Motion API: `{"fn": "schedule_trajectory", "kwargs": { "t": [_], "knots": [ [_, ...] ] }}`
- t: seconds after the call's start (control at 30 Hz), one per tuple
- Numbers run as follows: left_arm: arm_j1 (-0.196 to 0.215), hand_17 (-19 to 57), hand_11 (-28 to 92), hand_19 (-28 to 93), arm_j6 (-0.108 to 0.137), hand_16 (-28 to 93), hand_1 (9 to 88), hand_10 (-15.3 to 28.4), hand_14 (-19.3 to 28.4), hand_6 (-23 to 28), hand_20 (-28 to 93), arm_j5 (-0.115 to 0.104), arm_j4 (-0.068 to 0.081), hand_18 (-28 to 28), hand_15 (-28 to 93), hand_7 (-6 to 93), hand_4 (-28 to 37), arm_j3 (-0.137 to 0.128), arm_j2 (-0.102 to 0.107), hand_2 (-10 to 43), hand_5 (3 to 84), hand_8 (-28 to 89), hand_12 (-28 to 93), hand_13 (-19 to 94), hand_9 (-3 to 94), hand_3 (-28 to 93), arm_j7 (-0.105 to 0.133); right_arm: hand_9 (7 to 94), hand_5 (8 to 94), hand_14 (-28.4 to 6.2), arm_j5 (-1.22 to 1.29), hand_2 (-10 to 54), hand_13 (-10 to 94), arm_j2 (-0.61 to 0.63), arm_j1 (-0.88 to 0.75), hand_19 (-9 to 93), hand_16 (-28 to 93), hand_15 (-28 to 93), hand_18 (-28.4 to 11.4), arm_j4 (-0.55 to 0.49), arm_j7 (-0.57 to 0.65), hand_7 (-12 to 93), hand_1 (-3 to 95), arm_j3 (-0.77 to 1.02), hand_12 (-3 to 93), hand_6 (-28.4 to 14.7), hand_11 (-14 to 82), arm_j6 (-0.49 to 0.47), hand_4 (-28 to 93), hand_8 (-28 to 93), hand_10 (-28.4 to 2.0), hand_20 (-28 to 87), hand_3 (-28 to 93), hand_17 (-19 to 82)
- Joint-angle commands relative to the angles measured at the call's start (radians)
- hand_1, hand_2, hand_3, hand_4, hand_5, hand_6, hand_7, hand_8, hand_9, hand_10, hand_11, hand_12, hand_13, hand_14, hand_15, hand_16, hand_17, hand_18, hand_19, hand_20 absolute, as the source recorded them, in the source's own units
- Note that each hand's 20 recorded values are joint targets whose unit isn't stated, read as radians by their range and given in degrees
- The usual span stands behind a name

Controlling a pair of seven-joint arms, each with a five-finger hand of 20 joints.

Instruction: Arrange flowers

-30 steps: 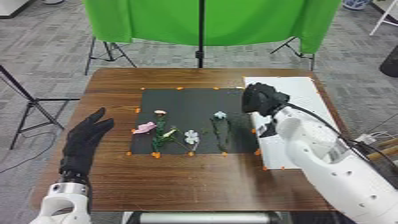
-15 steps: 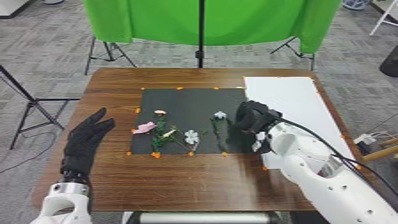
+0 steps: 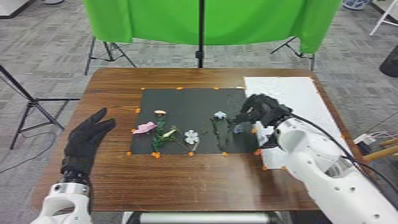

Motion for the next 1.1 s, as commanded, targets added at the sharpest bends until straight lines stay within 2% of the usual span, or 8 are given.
{"fn": "schedule_trajectory", "kwargs": {
  "t": [0.03, 0.13, 0.23, 0.33, 0.47, 0.67, 0.87, 1.1],
  "knots": [
    [0.005, 6.4, 15, 2, -0.016, 4, 21.7, 12.9, 15.0, 3.1, 21, 0.017, 0.008, 12.2, 10, 5.5, -23.6, 0.009, -0.004, 0.3, 43.0, -6, 14, 36, 46.9, 65, 0.015, 72.4, 62.3, -13.2, 0.578, -2.6, 70, -0.127, -0.231, 73, 26, 41, -18.3, -0.097, -0.246, 13, 20.2, 0.304, 19.9, -2.3, 17.5, 0.229, -14, -8, -16.5, 44, 63, 37],
    [0.006, 6.4, 15, 2, -0.016, 4, 21.8, 12.8, 15.0, 2.5, 21, 0.021, 0.004, 12.3, 10, 5.7, -23.4, 0.014, 0.003, 0.3, 43.3, -6, 14, 35, 46.9, 65, 0.031, 50.9, 50.1, -13.6, 0.964, -1.9, 40, -0.190, -0.335, 27, 20, 12, -15.0, -0.126, -0.409, 13, 15.9, 0.363, 15.9, -1.3, 6.9, 0.308, -16, -8, -16.3, 32, 70, 19],
    [0.010, 6.5, 15, 2, -0.015, 4, 22.2, 12.7, 14.9, 1.0, 21, 0.031, -0.005, 12.2, 10, 6.6, -23.4, 0.010, 0.002, 0.4, 44.5, -6, 13, 36, 47.2, 65, 0.044, 48.9, 48.9, -12.1, 1.256, 0.4, 36, -0.264, -0.433, 13, 16, 10, -14.0, -0.167, -0.419, 14, 13.2, 0.466, 15.0, -0.4, 5.9, 0.172, -17, -9, -15.4, 30, 73, 19],
    [0.012, 6.9, 16, 2, -0.013, 4, 23.3, 12.4, 14.9, -2.4, 21, 0.033, -0.014, 11.8, 11, 8.1, -23.0, 0.005, 0.004, 0.6, 47.6, -6, 13, 36, 47.7, 65, 0.053, 44.2, 44.1, -10.0, 1.201, 2.5, 30, -0.321, -0.510, 5, 12, 8, -12.5, -0.181, -0.444, 12, 8.7, 0.516, 13.6, 0.7, 4.8, 0.113, -17, -9, -14.2, 28, 76, 17],
    [0.023, 7.2, 16, 2, -0.018, 4, 24.2, 12.2, 14.8, -3.8, 21, 0.032, -0.028, 11.6, 11, 9.3, -22.5, 0.004, -0.004, 0.6, 50.0, -7, 13, 37, 48.1, 64, 0.059, 41.4, 40.7, -8.3, 1.152, 1.8, 26, -0.366, -0.574, 0, 8, 6, -11.7, -0.195, -0.453, 10, 5.9, 0.536, 12.1, 1.2, 4.1, 0.055, -17, -8, -13.4, 27, 77, 16],
    [0.038, 7.0, 16, 2, -0.029, 4, 23.4, 12.4, 14.7, 0.5, 21, 0.028, -0.044, 12.1, 11, 8.0, -22.1, 0.005, 0.002, 0.6, 47.3, -7, 13, 36, 48.0, 64, 0.063, 40.5, 39.1, -7.8, 1.096, 1.4, 26, -0.378, -0.576, 0, 6, 7, -10.8, -0.196, -0.474, 10, 4.4, 0.529, 11.4, 1.6, 4.2, 0.056, -18, -8, -13.0, 26, 78, 15],
    [0.031, 6.7, 16, 2, -0.048, 4, 22.9, 12.4, 14.9, 1.0, 22, 0.025, -0.041, 12.5, 11, 7.5, -21.9, 0.003, 0.005, 0.2, 46.7, -6, 13, 36, 47.7, 65, 0.079, 41.0, 39.1, -7.7, 1.087, 1.8, 25, -0.378, -0.578, 0, 4, 8, -10.5, -0.202, -0.481, 10, 4.3, 0.534, 11.4, 1.5, 4.4, 0.062, -18, -8, -13.1, 25, 79, 14],
    [0.037, 6.4, 16, 2, -0.038, 4, 22.9, 12.3, 14.9, 1.1, 22, 0.011, -0.045, 12.7, 11, 7.5, -21.7, 0.003, 0.001, -0.5, 46.5, -6, 13, 36, 47.6, 65, 0.073, 41.5, 39.5, -8.4, 1.092, 1.9, 25, -0.394, -0.585, 0, 3, 8, -10.7, -0.203, -0.466, 10, 4.6, 0.529, 11.5, 1.4, 4.6, 0.058, -17, -8, -13.2, 25, 79, 15]
  ]
}}
